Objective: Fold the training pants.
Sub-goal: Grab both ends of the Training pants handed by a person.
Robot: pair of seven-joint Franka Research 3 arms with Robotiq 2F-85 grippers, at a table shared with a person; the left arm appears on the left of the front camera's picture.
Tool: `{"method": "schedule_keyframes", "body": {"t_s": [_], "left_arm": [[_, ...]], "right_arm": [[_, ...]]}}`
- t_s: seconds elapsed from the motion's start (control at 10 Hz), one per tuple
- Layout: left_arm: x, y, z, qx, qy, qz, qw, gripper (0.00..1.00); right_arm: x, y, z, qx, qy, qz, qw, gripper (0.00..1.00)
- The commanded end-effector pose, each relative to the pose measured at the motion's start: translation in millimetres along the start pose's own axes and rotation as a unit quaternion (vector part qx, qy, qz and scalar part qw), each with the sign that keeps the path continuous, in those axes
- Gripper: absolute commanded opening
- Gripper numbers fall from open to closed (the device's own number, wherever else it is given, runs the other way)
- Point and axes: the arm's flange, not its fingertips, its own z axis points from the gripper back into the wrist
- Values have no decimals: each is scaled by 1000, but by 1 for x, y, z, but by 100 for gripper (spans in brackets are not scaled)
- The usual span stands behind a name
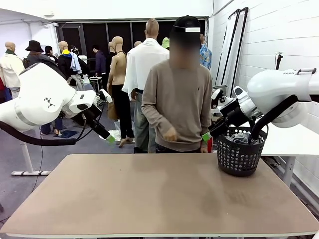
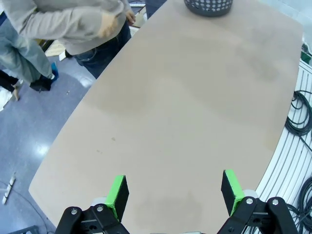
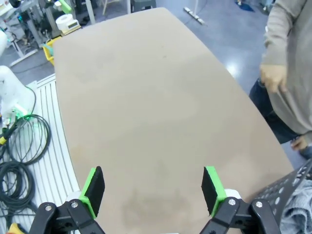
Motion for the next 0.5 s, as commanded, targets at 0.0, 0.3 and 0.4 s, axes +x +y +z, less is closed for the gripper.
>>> {"method": "schedule_keyframes", "body": {"t_s": [0.0,0.3,0.4], "left_arm": [[1,-2,1,-8,3,-11,1000,100],[1,-2,1,-8,3,-11,1000,100],[1,-2,1,-8,3,-11,1000,100]], "right_arm": [[1,2,1,1,0,7,1000,100],[1,2,1,1,0,7,1000,100],[1,2,1,1,0,7,1000,100]]}}
